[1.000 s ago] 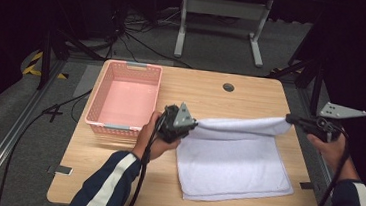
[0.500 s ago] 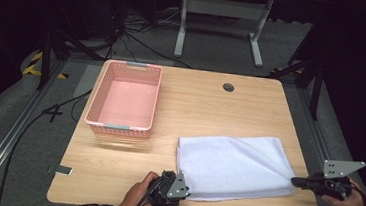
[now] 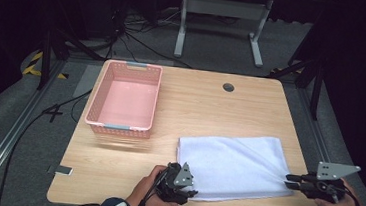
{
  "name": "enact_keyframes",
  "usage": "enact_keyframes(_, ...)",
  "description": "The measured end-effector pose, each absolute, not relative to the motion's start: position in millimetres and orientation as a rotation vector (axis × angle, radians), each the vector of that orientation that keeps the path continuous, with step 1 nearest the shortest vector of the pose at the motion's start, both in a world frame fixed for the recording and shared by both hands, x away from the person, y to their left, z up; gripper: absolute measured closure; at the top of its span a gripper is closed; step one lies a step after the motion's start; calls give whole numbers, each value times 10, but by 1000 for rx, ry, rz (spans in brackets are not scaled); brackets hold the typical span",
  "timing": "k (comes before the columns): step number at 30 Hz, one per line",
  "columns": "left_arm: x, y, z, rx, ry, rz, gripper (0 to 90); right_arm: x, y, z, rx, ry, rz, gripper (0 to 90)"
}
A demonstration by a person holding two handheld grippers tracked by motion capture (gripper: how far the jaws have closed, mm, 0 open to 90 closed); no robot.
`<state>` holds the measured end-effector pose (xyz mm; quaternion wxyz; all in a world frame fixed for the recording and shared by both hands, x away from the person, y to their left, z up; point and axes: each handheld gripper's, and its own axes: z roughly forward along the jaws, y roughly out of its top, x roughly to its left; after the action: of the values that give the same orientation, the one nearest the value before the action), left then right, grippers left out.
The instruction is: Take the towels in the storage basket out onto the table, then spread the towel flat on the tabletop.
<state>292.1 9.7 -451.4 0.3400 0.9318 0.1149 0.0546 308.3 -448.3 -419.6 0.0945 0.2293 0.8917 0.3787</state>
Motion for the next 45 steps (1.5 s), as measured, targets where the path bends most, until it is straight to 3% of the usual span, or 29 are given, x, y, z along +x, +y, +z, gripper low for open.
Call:
enact_keyframes(1, 2910, 94, -4545, 2435, 278, 131, 735, 3101, -4458, -4249, 686, 2682, 1104, 756)
enact_keyframes(5, 2869, 172, -4539, 2468, 235, 127, 848, 3090, -4456, -4407, 711, 2783, 996, 810)
enact_keyframes(9, 2871, 321, -4556, 2458, 251, 147, 858, 3028, -4471, -4447, 755, 2818, 1061, 830)
enact_keyframes(13, 3012, 349, -4538, 2497, 248, 287, 858, 3029, -4308, -4420, 723, 2843, 989, 824)
enact_keyframes(20, 3195, 469, -4533, 2474, 348, 235, 839, 3055, -4079, -4389, 685, 2864, 921, 799)
enact_keyframes(21, 3154, 497, -4521, 2465, 351, 216, 824, 3054, -4063, -4381, 672, 2866, 935, 737)
enact_keyframes(23, 3100, 570, -4507, 2393, 398, 159, 688, 3059, -4041, -4344, 657, 2838, 951, 717)
enact_keyframes(24, 3072, 612, -4485, 2360, 437, 163, 688, 3077, -4029, -4301, 652, 2813, 973, 711)
enact_keyframes(26, 3048, 704, -4428, 2274, 548, 179, 495, 3160, -3979, -4154, 661, 2717, 1114, 659)
enact_keyframes(27, 3052, 745, -4415, 2225, 604, 166, 439, 3207, -3947, -4101, 667, 2691, 1141, 646)
enact_keyframes(32, 3069, 740, -4510, 2211, 719, 159, 222, 3634, -3389, -3822, 567, 2576, 1159, 542)
enact_keyframes(38, 3121, 724, -4563, 2198, 839, 196, 167, 4212, -2541, -3812, 480, 2653, 1181, 475)
enact_keyframes(45, 3159, 623, -4669, 2269, 820, 183, 159, 4601, -1807, -4019, 461, 2748, 1125, 414)
